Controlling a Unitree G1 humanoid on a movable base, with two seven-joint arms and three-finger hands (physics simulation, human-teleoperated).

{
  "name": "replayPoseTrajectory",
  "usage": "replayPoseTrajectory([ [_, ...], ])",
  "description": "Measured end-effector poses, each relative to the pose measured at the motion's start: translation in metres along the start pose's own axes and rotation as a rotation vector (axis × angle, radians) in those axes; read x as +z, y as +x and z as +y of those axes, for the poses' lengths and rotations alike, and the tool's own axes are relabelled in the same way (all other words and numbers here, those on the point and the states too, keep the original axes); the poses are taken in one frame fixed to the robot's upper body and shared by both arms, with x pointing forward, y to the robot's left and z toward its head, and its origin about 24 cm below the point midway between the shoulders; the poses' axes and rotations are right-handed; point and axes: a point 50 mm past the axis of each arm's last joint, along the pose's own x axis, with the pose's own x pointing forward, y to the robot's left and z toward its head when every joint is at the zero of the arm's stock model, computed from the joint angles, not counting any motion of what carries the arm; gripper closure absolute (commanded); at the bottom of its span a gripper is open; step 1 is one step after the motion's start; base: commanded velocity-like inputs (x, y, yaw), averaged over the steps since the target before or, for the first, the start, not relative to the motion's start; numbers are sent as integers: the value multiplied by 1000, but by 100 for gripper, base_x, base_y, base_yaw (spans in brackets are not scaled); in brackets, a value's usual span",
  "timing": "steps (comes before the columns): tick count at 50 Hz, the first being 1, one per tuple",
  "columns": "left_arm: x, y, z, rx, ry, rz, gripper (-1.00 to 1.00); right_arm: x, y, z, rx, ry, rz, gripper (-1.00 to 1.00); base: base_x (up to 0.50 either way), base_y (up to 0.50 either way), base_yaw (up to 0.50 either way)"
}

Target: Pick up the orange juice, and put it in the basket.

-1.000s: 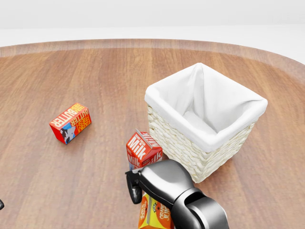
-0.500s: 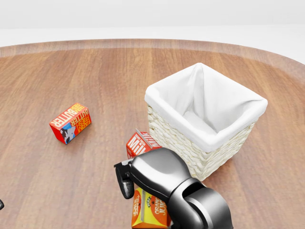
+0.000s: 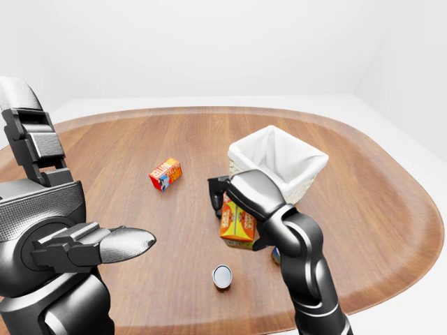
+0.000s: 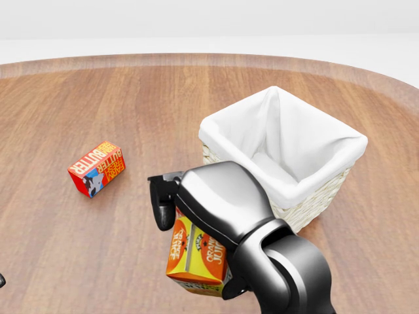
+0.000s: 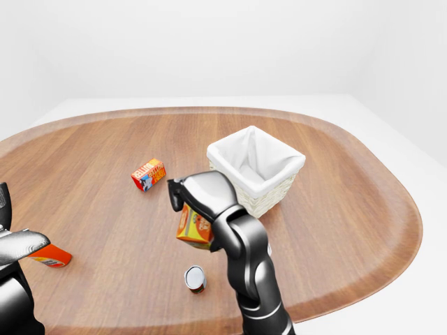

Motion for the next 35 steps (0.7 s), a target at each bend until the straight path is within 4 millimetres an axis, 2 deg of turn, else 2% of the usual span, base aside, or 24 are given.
replayPoseTrajectory([
  [16,0,0,0,0,0,0,-100,18,-1,-30,-136,12,-53,100,0,0,0],
  [35,0,0,0,0,0,0,-100,50,-2,-78,-333,-8,-206,100,0,0,0],
])
